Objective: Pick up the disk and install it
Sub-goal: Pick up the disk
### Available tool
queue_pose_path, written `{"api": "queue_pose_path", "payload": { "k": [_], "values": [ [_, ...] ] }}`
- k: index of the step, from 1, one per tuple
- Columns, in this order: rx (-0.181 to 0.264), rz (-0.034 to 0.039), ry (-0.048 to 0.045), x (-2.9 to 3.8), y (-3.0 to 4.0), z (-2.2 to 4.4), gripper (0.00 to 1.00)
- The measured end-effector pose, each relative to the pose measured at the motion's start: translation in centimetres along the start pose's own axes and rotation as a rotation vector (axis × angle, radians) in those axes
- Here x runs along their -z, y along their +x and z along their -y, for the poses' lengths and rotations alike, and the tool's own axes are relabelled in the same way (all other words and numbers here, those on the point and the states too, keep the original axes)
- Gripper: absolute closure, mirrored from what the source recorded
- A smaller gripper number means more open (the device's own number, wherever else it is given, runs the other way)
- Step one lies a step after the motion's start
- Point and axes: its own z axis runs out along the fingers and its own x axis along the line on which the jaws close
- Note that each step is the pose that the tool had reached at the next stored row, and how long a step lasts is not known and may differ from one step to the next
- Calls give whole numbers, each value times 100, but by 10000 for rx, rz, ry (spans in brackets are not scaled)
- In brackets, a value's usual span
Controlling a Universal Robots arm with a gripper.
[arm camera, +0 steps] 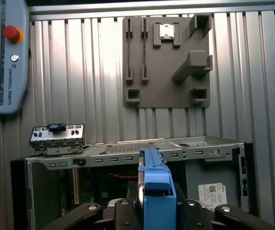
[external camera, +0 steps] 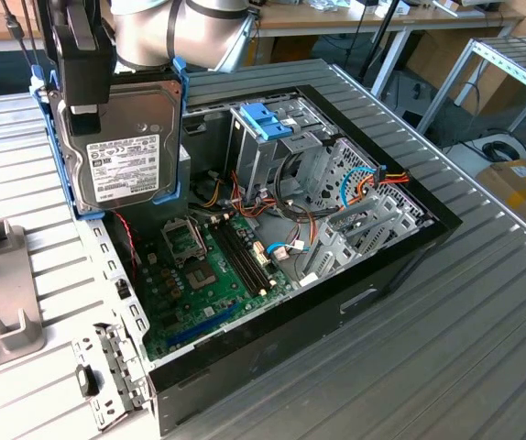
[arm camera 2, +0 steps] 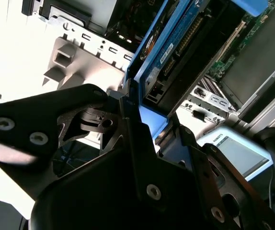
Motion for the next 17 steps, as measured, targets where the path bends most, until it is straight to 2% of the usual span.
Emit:
{"api": "queue_pose_path", "payload": {
  "k": [17],
  "values": [
    [-1,0,0,2,67,11,63]
  ]
}}
